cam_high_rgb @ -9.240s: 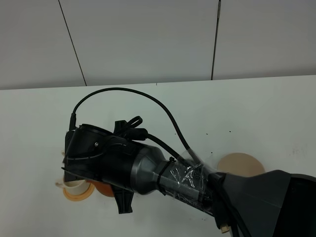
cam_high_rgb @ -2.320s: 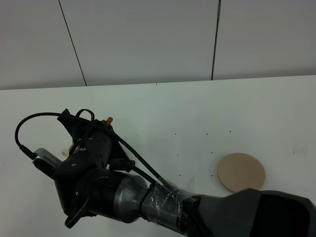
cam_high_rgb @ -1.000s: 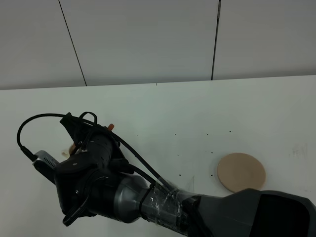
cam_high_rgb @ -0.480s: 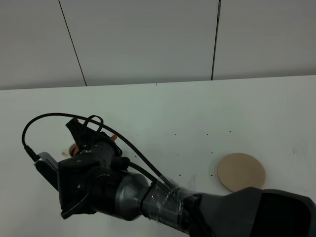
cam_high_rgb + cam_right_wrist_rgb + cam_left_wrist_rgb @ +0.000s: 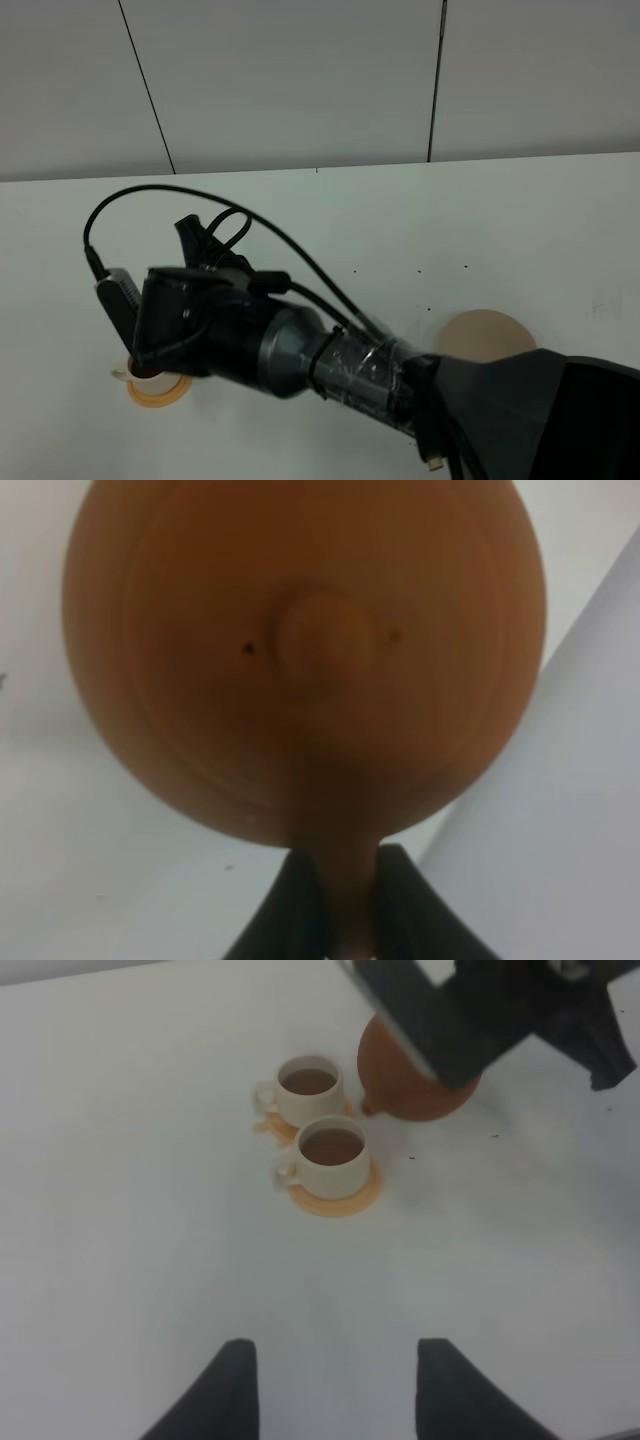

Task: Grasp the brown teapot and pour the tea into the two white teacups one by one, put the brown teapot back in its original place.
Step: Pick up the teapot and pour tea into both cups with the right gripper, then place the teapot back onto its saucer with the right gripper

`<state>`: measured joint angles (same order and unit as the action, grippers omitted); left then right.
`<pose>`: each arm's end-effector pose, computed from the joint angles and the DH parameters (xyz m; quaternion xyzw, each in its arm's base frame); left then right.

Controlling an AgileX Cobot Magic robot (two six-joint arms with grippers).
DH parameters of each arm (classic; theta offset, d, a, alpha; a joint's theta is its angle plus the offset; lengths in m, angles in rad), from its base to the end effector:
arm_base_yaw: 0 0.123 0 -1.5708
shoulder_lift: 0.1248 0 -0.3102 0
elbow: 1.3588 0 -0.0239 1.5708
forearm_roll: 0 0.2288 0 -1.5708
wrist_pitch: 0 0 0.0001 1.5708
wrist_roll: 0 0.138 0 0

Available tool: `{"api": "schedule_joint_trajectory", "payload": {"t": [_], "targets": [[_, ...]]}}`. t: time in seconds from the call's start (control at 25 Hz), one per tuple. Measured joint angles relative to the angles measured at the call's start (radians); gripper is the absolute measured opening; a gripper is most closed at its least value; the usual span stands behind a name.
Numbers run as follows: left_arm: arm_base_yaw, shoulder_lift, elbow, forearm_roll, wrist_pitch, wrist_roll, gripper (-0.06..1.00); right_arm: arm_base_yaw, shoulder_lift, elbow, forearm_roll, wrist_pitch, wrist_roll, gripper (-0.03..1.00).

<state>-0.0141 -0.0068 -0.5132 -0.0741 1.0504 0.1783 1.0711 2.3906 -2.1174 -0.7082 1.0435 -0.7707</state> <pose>-0.0095 -0.0087 0.2507 0.0827 0.8406 0.0069 0.5353 0.3230 0.4298 0.1841 -0.8092 0.4629 -0.2974 0.2061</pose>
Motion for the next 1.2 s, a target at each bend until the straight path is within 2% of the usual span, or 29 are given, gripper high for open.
{"api": "schedule_joint_trajectory", "payload": {"t": [0.32,0.44,0.64,1.2], "targets": [[0.0,0.0,0.0,0.0,0.0,0.0,0.43,-0.061,-0.001,-0.044,0.304,0.089,-0.059,0.09],[0.0,0.0,0.0,0.0,0.0,0.0,0.43,-0.078,-0.001,-0.047,0.375,0.095,-0.07,0.09],[0.0,0.0,0.0,0.0,0.0,0.0,0.43,-0.093,-0.001,-0.048,0.451,0.106,-0.087,0.09],[0.0,0.0,0.0,0.0,0.0,-0.001,0.43,-0.098,0.009,-0.048,0.536,0.087,-0.094,0.09]]}}
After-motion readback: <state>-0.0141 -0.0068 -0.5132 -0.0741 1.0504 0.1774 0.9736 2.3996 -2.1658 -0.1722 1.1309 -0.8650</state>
